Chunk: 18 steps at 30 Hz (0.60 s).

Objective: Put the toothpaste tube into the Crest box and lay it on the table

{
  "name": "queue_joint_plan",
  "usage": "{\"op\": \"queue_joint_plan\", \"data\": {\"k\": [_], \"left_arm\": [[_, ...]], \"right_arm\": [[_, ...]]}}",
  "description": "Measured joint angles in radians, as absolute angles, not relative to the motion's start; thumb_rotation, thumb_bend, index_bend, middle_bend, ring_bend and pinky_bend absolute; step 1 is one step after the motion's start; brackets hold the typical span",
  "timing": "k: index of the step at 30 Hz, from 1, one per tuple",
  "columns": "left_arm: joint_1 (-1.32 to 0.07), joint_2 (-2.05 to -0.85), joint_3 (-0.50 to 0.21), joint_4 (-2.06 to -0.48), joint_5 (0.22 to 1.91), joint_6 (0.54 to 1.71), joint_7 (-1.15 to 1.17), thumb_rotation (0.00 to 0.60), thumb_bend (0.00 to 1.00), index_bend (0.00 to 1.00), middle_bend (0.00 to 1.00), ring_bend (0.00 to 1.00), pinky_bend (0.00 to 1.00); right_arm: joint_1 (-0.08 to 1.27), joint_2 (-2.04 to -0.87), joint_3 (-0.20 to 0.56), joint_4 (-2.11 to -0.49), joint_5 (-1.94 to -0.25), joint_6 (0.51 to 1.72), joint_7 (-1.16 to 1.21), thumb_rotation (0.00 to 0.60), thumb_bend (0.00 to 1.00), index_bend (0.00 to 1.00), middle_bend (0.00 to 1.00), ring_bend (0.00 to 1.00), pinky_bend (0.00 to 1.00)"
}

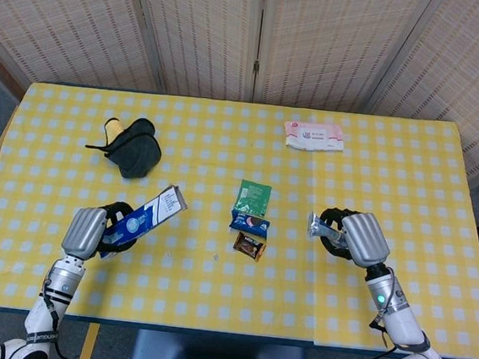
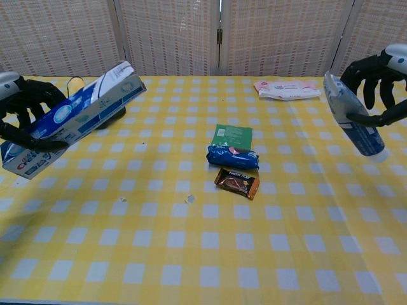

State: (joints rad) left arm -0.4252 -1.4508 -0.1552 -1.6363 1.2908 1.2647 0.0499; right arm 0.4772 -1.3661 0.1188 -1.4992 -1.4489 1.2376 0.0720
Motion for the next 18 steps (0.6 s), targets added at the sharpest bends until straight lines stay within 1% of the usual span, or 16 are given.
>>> {"op": "queue_joint_plan", "data": {"k": [3,7,14,18], "left_arm": [[-0.426,-1.444,-0.159,-1.641,1.291,1.246,0.026,0.6,0.32,0.53,0.61,0.57,0.66],[-0.424,-1.458,-0.163,-1.647,1.282,1.253,0.039,0.6,0.32,0.53,0.61,0.57,0.66],[-0.426,-1.526,-0.163,-1.693,1.278,1.268,0.069,0.6,0.32,0.54,0.61,0.58,0.66],[-0.428,-1.561,-0.156,-1.708,1.297,1.272,0.053,0.6,0.32,0.54,0.62,0.58,0.66]], "right_arm": [[0.472,-1.362,0.125,-1.493,-1.476,1.266,0.22,0.6,0.37,0.71,0.56,0.56,0.65],[0.468,-1.352,0.139,-1.502,-1.503,1.296,0.449,0.6,0.37,0.71,0.57,0.56,0.65],[0.474,-1.34,0.185,-1.54,-1.533,1.345,0.844,0.6,0.37,0.71,0.57,0.57,0.66],[0.489,-1.338,0.222,-1.571,-1.551,1.372,0.989,0.6,0.37,0.71,0.57,0.57,0.66]]}}
